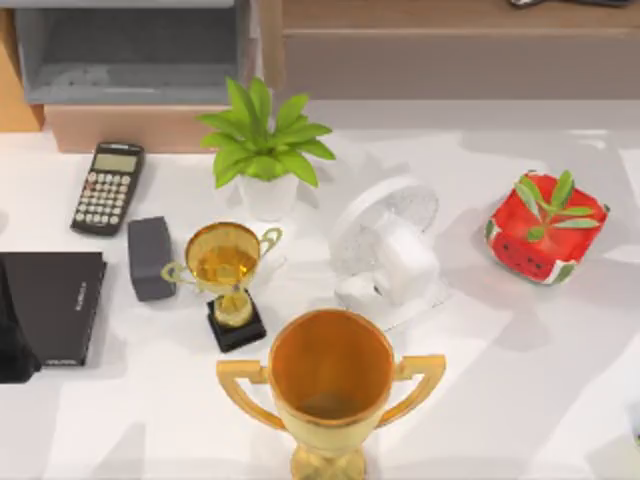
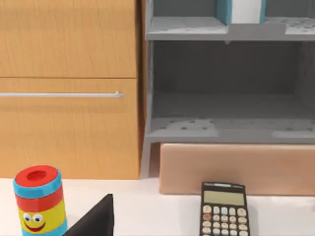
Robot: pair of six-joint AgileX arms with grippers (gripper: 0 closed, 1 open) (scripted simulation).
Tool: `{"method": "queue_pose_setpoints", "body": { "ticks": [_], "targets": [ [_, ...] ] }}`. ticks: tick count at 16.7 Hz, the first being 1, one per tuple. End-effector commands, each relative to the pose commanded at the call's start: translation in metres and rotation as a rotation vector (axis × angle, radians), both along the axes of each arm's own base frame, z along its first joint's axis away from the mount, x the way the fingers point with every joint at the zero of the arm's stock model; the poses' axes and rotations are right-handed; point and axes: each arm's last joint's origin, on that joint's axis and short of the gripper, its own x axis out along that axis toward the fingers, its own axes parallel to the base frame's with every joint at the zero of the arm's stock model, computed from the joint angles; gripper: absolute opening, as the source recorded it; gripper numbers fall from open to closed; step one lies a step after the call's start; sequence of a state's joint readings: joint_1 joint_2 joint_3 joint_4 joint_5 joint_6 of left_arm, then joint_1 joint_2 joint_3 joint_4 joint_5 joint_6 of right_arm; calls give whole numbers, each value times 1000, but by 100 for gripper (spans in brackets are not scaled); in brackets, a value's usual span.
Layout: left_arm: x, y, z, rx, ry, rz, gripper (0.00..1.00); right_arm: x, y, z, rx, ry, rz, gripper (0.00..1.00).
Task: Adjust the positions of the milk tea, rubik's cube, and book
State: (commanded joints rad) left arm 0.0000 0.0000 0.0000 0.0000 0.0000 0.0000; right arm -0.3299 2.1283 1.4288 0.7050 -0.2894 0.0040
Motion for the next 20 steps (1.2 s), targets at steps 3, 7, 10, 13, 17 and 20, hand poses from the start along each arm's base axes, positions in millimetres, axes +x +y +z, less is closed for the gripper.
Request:
{"method": "queue_pose_setpoints", "body": {
  "ticks": [3, 7, 10, 13, 17, 20],
  "targets": [
    [0, 0, 0, 0, 0, 0, 100, 0, 0, 0, 0, 0, 0, 32],
    [0, 0, 0, 0, 0, 0, 100, 0, 0, 0, 0, 0, 0, 2],
    [0, 0, 0, 0, 0, 0, 100, 0, 0, 0, 0, 0, 0, 0],
    [0, 0, 0, 0, 0, 0, 100, 0, 0, 0, 0, 0, 0, 0],
    [0, 0, 0, 0, 0, 0, 100, -1, 0, 2, 2, -5, 0, 0],
    [0, 0, 0, 0, 0, 0, 100, -5, 13, 18, 31, -41, 57, 0]
  ]
}}
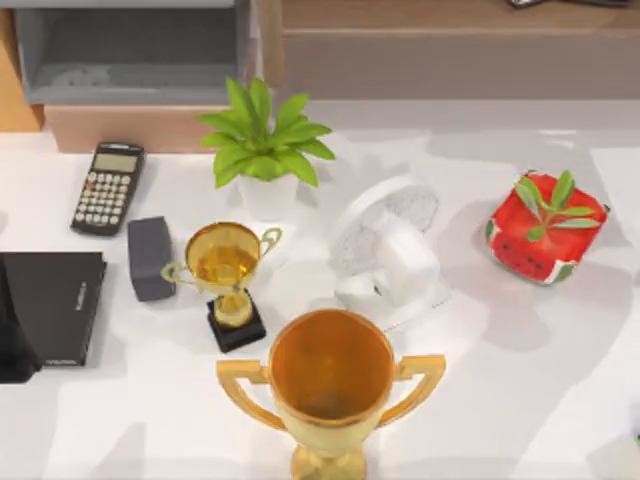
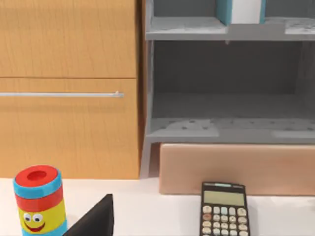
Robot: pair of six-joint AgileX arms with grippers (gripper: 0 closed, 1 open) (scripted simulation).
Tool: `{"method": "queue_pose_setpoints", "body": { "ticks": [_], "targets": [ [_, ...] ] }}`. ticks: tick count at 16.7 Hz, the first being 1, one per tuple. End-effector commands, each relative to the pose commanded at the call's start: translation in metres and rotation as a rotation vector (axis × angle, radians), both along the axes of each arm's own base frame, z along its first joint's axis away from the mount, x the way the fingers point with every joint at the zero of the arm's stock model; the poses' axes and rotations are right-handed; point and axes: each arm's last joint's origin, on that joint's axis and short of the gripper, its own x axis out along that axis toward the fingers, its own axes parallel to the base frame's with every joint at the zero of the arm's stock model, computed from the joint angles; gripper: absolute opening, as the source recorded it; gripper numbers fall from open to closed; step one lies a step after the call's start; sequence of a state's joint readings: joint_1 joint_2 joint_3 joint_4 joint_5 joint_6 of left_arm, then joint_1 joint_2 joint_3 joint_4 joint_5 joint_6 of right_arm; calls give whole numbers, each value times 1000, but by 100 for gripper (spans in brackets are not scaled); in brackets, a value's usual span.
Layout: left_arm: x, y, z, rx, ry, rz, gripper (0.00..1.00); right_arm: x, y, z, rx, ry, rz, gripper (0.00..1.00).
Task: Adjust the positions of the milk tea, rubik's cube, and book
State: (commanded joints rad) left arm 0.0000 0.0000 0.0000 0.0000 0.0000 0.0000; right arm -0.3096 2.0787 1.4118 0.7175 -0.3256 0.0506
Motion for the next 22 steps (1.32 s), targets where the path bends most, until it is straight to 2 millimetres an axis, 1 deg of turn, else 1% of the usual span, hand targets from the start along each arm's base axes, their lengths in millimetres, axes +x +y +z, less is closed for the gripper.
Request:
{"method": "queue_pose_setpoints", "body": {
  "ticks": [2, 4, 6, 8, 10, 11, 17, 20, 22],
  "targets": [
    [0, 0, 0, 0, 0, 0, 100, -8, 10, 0, 29, 13, 51, 0],
    [0, 0, 0, 0, 0, 0, 100, -22, 11, -5, 47, 42, 71, 0],
    [0, 0, 0, 0, 0, 0, 100, -42, 2, -9, 47, 61, 41, 0],
    [0, 0, 0, 0, 0, 0, 100, -61, -9, -8, 22, 53, -18, 0],
    [0, 0, 0, 0, 0, 0, 100, -73, -13, -7, -19, 42, -55, 0],
    [0, 0, 0, 0, 0, 0, 100, -76, -13, -7, -29, 39, -59, 0],
    [0, 0, 0, 0, 0, 0, 100, -76, -13, -7, -28, 30, -56, 0],
    [0, 0, 0, 0, 0, 0, 100, -85, -23, -1, -35, -42, -77, 0],
    [0, 0, 0, 0, 0, 0, 100, -94, -32, -5, -31, -81, -97, 0]
  ]
}}
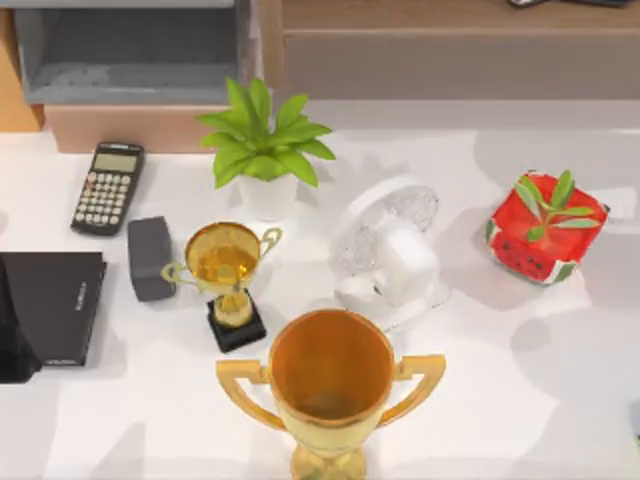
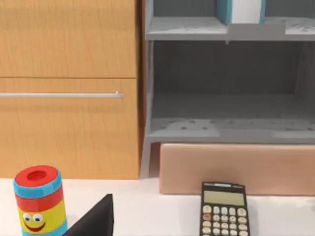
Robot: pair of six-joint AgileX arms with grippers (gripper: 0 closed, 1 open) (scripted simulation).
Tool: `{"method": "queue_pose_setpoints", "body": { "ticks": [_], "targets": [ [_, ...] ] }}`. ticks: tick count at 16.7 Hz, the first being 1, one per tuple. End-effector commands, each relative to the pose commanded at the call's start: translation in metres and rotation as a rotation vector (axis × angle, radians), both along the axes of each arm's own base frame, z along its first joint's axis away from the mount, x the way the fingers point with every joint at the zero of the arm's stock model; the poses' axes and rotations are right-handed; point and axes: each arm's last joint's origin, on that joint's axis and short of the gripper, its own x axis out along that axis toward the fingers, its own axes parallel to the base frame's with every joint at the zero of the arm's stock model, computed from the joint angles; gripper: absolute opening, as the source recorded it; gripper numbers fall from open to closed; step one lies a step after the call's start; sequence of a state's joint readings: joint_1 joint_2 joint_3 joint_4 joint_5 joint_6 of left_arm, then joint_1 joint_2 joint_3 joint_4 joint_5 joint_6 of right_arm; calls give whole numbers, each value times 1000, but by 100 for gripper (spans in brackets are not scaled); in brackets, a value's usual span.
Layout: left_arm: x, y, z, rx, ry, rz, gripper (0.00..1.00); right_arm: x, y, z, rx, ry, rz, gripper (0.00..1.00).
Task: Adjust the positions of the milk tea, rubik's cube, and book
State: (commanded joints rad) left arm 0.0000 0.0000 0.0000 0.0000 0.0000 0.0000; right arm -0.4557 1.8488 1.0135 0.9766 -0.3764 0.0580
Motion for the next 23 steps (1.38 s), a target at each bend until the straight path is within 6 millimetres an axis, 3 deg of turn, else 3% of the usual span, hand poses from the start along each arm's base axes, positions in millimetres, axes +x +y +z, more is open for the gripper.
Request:
{"method": "queue_pose_setpoints", "body": {
  "ticks": [2, 6, 10, 19, 23],
  "targets": [
    [0, 0, 0, 0, 0, 0, 100, -8, -9, -15, 12, -10, -19, 0],
    [0, 0, 0, 0, 0, 0, 100, -15, -24, -70, 43, 48, -42, 0],
    [0, 0, 0, 0, 0, 0, 100, -5, -16, -109, 23, 112, 12, 0],
    [0, 0, 0, 0, 0, 0, 100, -3, -14, -118, 4, 115, 22, 0],
    [0, 0, 0, 0, 0, 0, 100, -6, -15, -133, 4, 119, 21, 0]
  ]
}}
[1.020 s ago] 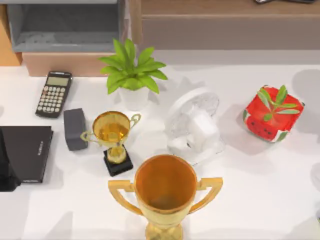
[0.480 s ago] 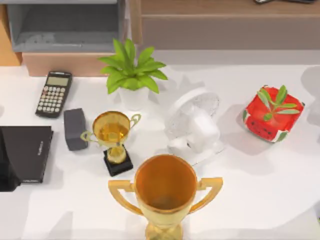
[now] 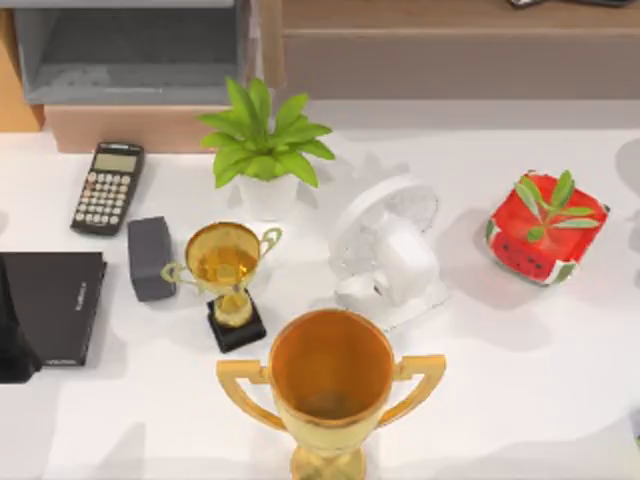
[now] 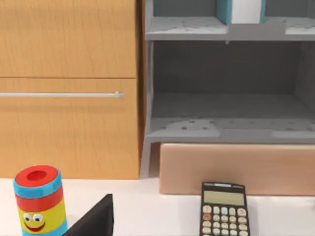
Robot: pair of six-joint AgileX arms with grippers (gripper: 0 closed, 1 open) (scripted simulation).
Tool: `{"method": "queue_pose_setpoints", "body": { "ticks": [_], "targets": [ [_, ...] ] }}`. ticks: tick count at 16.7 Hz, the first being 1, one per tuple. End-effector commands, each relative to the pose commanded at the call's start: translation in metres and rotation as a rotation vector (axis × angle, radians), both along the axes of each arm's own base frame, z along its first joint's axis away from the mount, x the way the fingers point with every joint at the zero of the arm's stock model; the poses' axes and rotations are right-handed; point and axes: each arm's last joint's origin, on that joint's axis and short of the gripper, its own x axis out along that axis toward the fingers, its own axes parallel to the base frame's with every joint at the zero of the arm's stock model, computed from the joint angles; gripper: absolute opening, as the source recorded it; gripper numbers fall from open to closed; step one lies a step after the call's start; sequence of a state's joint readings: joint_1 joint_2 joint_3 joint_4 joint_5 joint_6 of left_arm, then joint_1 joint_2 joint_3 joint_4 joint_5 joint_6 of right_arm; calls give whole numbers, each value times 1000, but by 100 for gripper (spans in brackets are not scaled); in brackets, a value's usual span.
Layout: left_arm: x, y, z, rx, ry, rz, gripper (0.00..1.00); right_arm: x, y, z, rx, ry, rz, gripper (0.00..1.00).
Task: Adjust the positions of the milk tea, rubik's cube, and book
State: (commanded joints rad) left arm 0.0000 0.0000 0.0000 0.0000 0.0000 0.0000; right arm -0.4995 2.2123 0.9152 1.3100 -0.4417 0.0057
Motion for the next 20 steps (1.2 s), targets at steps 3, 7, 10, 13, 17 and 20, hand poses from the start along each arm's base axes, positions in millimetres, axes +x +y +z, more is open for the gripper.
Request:
{"method": "queue_pose_setpoints", "body": {
  "ticks": [3, 7, 10, 13, 17, 20],
  "targets": [
    [0, 0, 0, 0, 0, 0, 100, 4, 2, -9, 4, 1, 8, 0],
    [0, 0, 0, 0, 0, 0, 100, 7, 3, -11, 6, 2, 12, 0],
    [0, 0, 0, 0, 0, 0, 100, 7, 3, -11, 6, 2, 12, 15],
    [0, 0, 0, 0, 0, 0, 100, 7, 3, -11, 6, 2, 12, 38],
    [0, 0, 0, 0, 0, 0, 100, 7, 3, -11, 6, 2, 12, 68],
    [0, 0, 0, 0, 0, 0, 100, 7, 3, -11, 6, 2, 12, 90]
  ]
}}
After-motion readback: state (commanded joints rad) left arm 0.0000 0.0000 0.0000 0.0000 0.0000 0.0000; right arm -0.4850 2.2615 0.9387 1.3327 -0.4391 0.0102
